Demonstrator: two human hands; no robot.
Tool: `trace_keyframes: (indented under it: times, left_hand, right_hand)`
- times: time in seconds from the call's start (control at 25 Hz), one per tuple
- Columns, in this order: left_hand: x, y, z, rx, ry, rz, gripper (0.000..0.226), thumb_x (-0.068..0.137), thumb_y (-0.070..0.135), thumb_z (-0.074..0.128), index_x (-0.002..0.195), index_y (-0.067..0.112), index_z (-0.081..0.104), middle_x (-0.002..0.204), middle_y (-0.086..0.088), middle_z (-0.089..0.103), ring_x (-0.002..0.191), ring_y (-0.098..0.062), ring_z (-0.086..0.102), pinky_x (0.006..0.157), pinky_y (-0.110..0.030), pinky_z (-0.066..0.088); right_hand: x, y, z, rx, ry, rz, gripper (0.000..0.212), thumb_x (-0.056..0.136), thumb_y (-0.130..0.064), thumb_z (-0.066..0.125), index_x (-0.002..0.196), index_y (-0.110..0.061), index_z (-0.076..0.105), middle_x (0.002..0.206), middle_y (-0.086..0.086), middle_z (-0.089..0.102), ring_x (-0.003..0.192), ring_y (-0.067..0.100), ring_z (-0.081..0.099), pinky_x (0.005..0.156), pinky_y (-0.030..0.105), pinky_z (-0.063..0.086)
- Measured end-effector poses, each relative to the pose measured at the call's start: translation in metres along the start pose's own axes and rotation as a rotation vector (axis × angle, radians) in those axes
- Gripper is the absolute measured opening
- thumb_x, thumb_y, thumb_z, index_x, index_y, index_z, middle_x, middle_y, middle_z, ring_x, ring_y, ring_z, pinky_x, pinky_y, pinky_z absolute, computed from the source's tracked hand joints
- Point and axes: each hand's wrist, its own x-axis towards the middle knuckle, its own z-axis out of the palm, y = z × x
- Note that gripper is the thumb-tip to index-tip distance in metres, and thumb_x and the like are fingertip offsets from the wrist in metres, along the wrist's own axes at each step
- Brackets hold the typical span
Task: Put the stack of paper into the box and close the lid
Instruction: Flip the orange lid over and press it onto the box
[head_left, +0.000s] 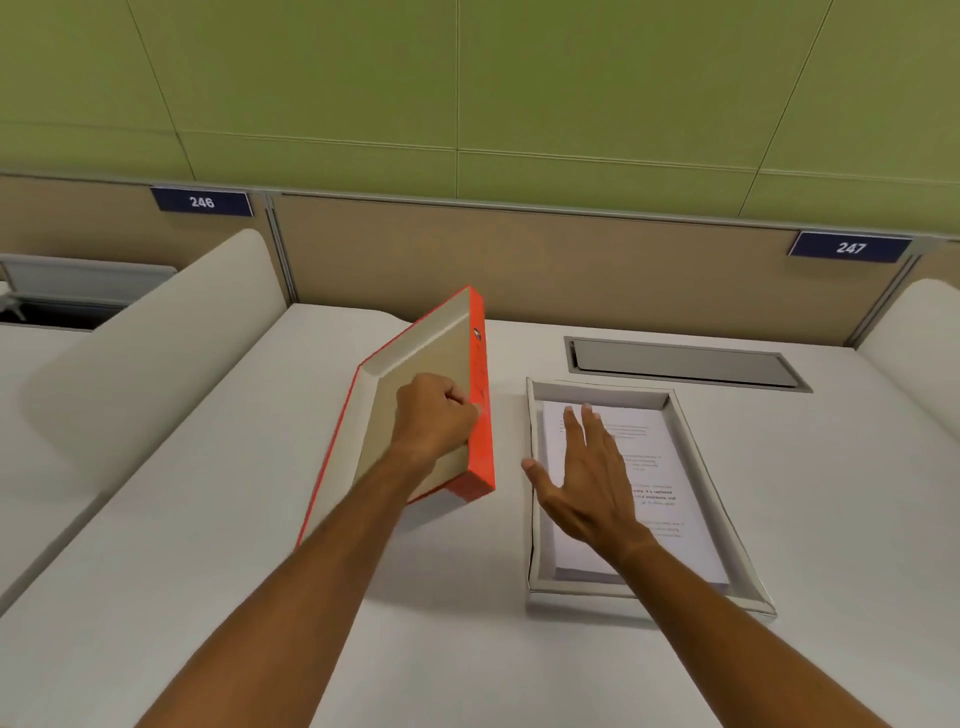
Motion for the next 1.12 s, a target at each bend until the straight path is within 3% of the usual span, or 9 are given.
trace_keyframes:
  times: [0.12, 0.2, 0.28, 0.4, 0.52, 0.64, 0.84, 1.0, 1.12]
  left_hand:
    - [0.006, 0.024, -0.037, -0.256, 0.027, -0.043, 0.02, 0.08, 0.008, 0.075, 0.065, 0.013, 0.063, 0.079, -0.003, 0.069, 0.07, -0.02, 0.071, 0.05, -0.025, 0.057]
    - [0.003, 0.034, -0.056, -0.364, 0.01, -0.048, 0.015, 0.085, 0.011, 0.071, 0.072, 0.012, 0.064, 0.083, -0.005, 0.072, 0.068, -0.016, 0.072, 0.051, -0.022, 0.057]
    - [-0.003, 0.045, -0.071, -0.517, -0.014, -0.048, 0.011, 0.087, 0.007, 0.068, 0.076, 0.007, 0.066, 0.073, -0.004, 0.074, 0.059, -0.012, 0.072, 0.051, -0.021, 0.056]
    - [-0.011, 0.06, -0.085, -0.752, -0.068, -0.083, 0.007, 0.087, 0.006, 0.065, 0.083, 0.001, 0.068, 0.07, -0.008, 0.074, 0.063, -0.018, 0.069, 0.064, -0.03, 0.06]
    - [-0.017, 0.068, -0.093, -0.992, -0.272, -0.156, 0.018, 0.091, 0.012, 0.059, 0.101, 0.0, 0.068, 0.086, -0.014, 0.074, 0.074, -0.024, 0.071, 0.07, -0.035, 0.062]
    - [-0.022, 0.066, -0.093, -1.126, -0.459, -0.234, 0.025, 0.09, 0.018, 0.058, 0.107, 0.002, 0.067, 0.085, -0.013, 0.077, 0.071, -0.024, 0.075, 0.06, -0.034, 0.061]
    - [-0.009, 0.037, -0.08, -1.022, -0.49, -0.21, 0.025, 0.09, 0.016, 0.057, 0.108, 0.005, 0.069, 0.093, -0.012, 0.076, 0.081, -0.025, 0.075, 0.067, -0.037, 0.063]
    - [0.005, 0.003, -0.054, -0.728, -0.59, -0.242, 0.028, 0.092, 0.001, 0.046, 0.11, 0.006, 0.068, 0.099, -0.012, 0.075, 0.086, -0.026, 0.074, 0.065, -0.037, 0.061]
    - [0.012, -0.014, -0.022, -0.532, -0.553, -0.321, 0.023, 0.094, 0.013, 0.054, 0.106, 0.003, 0.07, 0.093, -0.012, 0.072, 0.084, -0.023, 0.07, 0.07, -0.033, 0.059]
  right_hand:
    - [0.01, -0.012, -0.001, 0.203, -0.028, 0.031, 0.083, 0.091, -0.06, 0.045, 0.156, -0.021, 0.009, 0.166, 0.002, 0.003, 0.153, 0.025, 0.002, 0.121, 0.042, 0.006]
    - [0.014, -0.018, -0.001, 0.351, -0.038, 0.069, 0.077, 0.093, -0.055, 0.048, 0.155, -0.022, 0.016, 0.165, 0.003, 0.015, 0.152, 0.026, 0.013, 0.12, 0.042, 0.013]
    - [0.017, -0.021, -0.002, 0.503, -0.058, 0.148, 0.07, 0.094, -0.051, 0.051, 0.152, -0.021, 0.026, 0.162, 0.004, 0.026, 0.148, 0.028, 0.025, 0.117, 0.044, 0.023]
    - [0.022, -0.015, -0.004, 0.773, -0.193, 0.387, 0.054, 0.099, -0.041, 0.047, 0.145, -0.017, 0.037, 0.154, 0.01, 0.039, 0.137, 0.032, 0.043, 0.109, 0.045, 0.038]
    - [0.019, -0.002, -0.009, 1.125, -0.399, 0.588, 0.038, 0.101, -0.038, 0.041, 0.123, -0.01, 0.054, 0.117, 0.018, 0.063, 0.099, 0.033, 0.064, 0.081, 0.043, 0.056]
    - [0.015, 0.011, -0.011, 1.423, -0.404, 0.64, 0.039, 0.102, -0.041, 0.036, 0.12, -0.016, 0.061, 0.113, 0.015, 0.069, 0.097, 0.034, 0.068, 0.077, 0.046, 0.058]
    - [0.015, 0.053, -0.023, 1.57, -0.264, 0.65, 0.04, 0.1, -0.042, 0.042, 0.12, -0.018, 0.066, 0.111, 0.01, 0.075, 0.097, 0.037, 0.07, 0.086, 0.053, 0.055]
    - [0.005, 0.102, -0.038, 1.453, -0.161, 0.693, 0.039, 0.098, -0.045, 0.043, 0.113, -0.019, 0.068, 0.1, 0.01, 0.079, 0.083, 0.038, 0.075, 0.07, 0.049, 0.061]
    - [0.0, 0.133, -0.05, 1.305, -0.075, 0.728, 0.038, 0.097, -0.042, 0.048, 0.113, -0.013, 0.066, 0.104, 0.016, 0.075, 0.09, 0.043, 0.072, 0.071, 0.049, 0.06]
